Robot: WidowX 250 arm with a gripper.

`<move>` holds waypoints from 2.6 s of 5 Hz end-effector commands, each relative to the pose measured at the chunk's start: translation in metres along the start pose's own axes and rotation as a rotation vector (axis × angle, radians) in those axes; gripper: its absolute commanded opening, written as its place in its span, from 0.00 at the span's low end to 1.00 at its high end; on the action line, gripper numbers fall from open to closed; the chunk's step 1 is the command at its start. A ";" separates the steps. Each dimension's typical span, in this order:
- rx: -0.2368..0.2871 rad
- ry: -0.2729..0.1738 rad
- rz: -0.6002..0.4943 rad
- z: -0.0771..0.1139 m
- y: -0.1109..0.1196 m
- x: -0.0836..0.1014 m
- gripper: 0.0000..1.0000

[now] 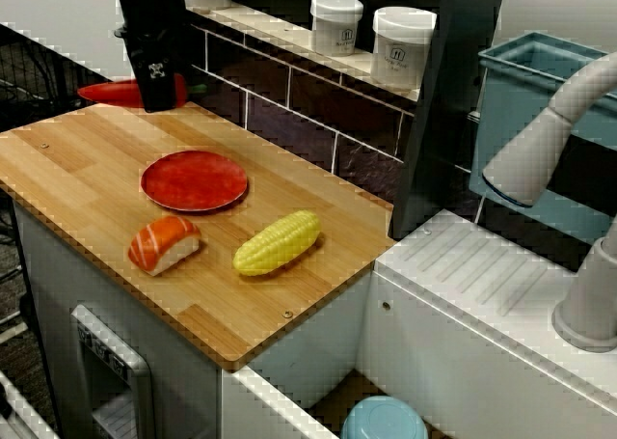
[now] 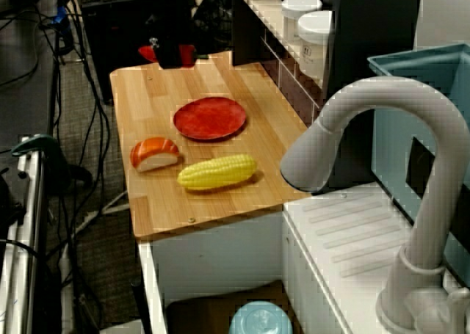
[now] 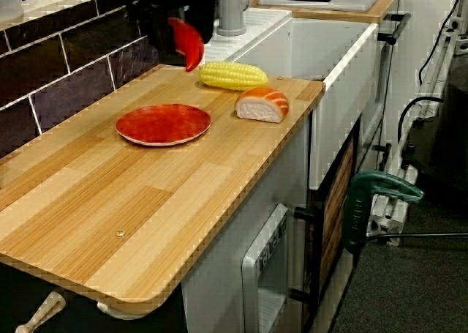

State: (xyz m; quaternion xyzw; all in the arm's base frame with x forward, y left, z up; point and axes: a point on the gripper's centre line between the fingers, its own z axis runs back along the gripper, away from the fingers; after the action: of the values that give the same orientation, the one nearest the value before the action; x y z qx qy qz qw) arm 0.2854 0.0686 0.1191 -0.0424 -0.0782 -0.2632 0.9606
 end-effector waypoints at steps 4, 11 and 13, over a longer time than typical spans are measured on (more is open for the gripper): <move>0.112 -0.041 -0.111 -0.032 -0.034 0.061 0.00; 0.125 -0.001 -0.039 -0.073 -0.031 0.091 1.00; 0.097 -0.022 0.002 -0.048 -0.021 0.082 1.00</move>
State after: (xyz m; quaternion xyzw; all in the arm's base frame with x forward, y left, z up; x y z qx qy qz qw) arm 0.3427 -0.0049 0.0571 -0.0143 -0.0555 -0.2559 0.9650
